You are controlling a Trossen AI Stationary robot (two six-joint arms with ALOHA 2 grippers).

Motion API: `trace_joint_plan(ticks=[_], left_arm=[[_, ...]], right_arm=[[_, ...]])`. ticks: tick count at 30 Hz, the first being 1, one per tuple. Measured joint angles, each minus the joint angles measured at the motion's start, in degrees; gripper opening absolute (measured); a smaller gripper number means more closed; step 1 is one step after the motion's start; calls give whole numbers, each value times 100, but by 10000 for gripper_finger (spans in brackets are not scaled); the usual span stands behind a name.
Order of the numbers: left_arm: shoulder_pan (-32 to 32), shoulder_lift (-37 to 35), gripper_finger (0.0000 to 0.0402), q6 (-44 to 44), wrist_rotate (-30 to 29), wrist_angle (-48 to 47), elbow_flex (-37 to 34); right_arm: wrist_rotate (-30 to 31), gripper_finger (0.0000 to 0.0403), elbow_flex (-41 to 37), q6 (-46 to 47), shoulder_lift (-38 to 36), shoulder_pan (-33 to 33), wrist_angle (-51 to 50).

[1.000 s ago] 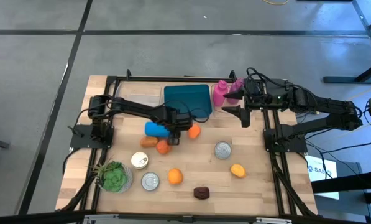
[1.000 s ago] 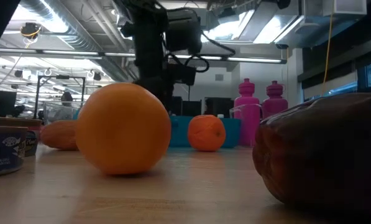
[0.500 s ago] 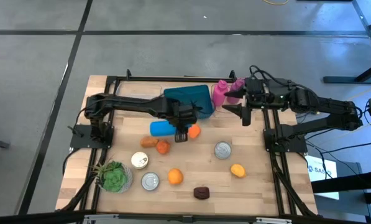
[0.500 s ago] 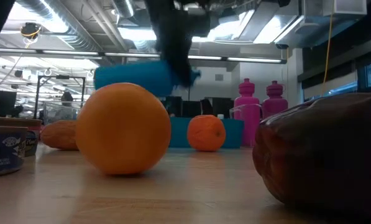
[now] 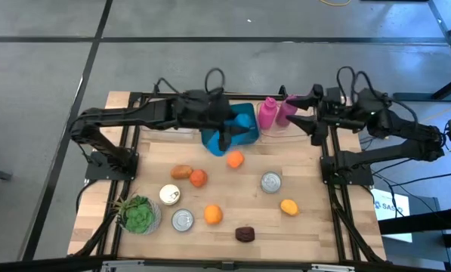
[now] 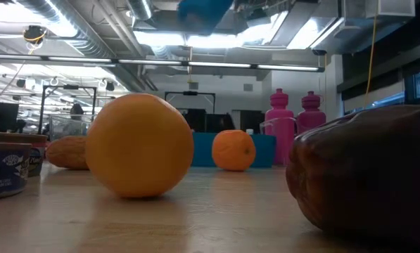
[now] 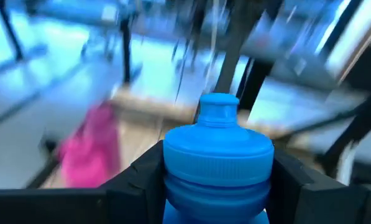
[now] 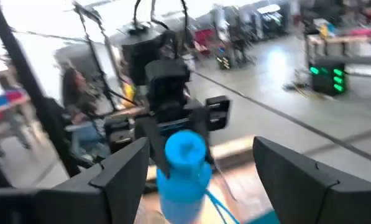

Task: Pick & Place Food Item
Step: Put the blue tumbler into the right transparent bin

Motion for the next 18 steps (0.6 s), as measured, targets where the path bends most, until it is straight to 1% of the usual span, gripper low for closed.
trace_joint_plan(ticks=[3, 5, 12, 15, 18], left_arm=[[-2, 9, 173, -49, 261, 754, 0], [-4, 102, 173, -92, 333, 1178, -1], [13, 582, 173, -192, 686, 2497, -4], [47, 766, 173, -240, 900, 2881, -6], [90, 840, 173, -295, 978, 2967, -8]], right_arm=[[-64, 286, 0, -51, 50, 2, 366], [-116, 286, 3, -227, 108, 0, 615], [-118, 286, 0, -345, 415, 0, 751], [-121, 285, 0, -292, 546, 2, 827], [-163, 278, 0, -194, 636, 2, 994]])
